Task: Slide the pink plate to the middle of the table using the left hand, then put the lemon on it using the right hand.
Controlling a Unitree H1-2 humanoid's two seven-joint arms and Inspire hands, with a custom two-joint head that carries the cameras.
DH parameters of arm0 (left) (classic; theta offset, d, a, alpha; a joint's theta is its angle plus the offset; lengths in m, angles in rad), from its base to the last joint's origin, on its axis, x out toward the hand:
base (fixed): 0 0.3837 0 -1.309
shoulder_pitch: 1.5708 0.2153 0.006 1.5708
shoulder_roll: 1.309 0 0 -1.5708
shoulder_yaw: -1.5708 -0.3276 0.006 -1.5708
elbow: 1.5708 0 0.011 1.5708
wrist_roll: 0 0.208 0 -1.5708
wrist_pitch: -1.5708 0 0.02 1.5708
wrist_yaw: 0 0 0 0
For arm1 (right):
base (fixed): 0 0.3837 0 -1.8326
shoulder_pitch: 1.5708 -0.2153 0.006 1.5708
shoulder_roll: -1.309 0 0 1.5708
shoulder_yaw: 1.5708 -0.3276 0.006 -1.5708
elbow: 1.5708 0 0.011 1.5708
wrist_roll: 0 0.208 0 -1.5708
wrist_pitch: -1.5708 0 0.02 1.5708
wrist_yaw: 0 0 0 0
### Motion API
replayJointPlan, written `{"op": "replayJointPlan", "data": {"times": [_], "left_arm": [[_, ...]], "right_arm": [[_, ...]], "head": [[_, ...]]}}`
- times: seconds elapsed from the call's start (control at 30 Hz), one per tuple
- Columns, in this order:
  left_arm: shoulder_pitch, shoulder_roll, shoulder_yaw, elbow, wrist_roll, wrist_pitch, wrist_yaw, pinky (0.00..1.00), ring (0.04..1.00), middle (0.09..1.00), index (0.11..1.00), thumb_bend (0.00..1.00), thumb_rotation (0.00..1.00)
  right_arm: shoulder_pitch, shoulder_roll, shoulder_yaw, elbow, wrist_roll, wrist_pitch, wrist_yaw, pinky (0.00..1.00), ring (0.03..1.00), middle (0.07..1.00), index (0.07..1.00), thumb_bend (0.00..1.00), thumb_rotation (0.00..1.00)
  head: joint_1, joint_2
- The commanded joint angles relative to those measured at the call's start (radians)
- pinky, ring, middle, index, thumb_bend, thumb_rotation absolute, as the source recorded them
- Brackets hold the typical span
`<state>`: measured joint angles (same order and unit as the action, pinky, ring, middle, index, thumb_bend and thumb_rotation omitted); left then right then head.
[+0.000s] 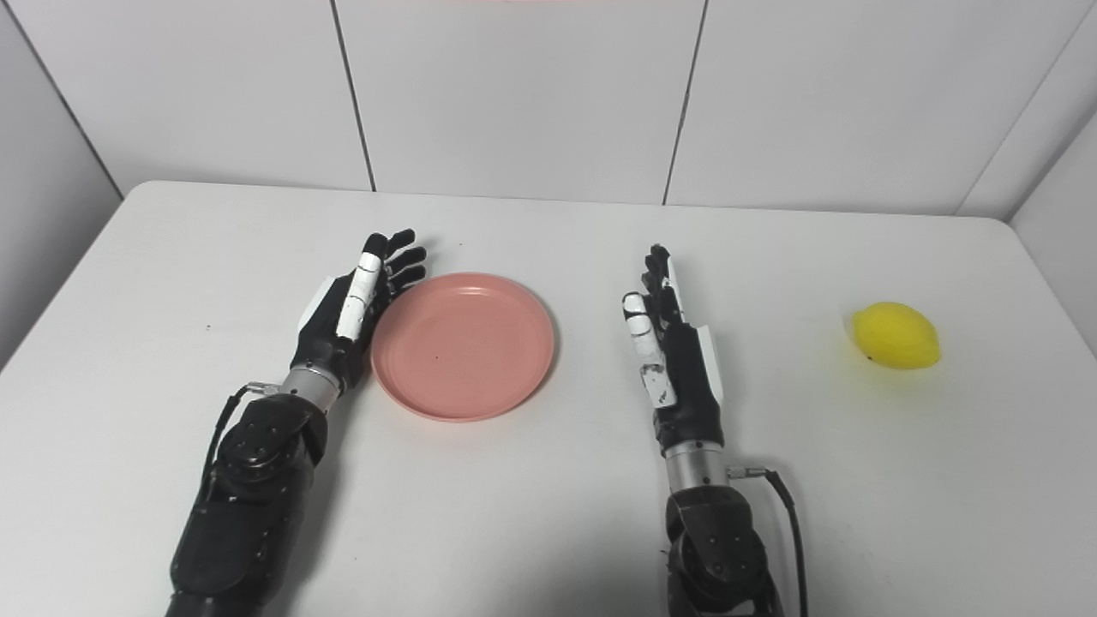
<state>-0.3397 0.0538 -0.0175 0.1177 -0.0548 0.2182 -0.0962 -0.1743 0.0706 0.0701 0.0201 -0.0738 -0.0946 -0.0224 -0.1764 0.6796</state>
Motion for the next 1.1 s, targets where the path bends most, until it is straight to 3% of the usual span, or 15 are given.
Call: {"op": "replayJointPlan", "data": {"times": [0.0, 0.5, 1.07], "left_arm": [[-0.02, -0.009, 0.0, -0.028, -0.006, -0.017, -0.001, 0.9, 0.892, 0.888, 0.885, 0.73, 1.0], [0.019, -0.094, -0.014, -0.069, -0.008, -0.029, 0.026, 0.91, 0.923, 0.922, 0.906, 0.7, 1.0], [0.06, -0.133, -0.054, -0.087, 0.022, -0.062, 0.043, 0.93, 0.942, 0.941, 0.929, 0.68, 1.0]], "right_arm": [[-0.033, 0.01, 0.003, -0.028, -0.009, -0.008, -0.009, 1.0, 1.0, 1.0, 1.0, 0.74, 0.94], [-0.029, 0.01, 0.001, -0.034, -0.021, -0.001, -0.005, 1.0, 1.0, 1.0, 1.0, 0.74, 0.94], [-0.023, 0.006, 0.003, -0.033, -0.019, -0.015, -0.002, 1.0, 1.0, 1.0, 1.0, 0.75, 0.93]], "head": [[-0.008, -0.005], [-0.015, -0.004], [-0.016, -0.005]]}}
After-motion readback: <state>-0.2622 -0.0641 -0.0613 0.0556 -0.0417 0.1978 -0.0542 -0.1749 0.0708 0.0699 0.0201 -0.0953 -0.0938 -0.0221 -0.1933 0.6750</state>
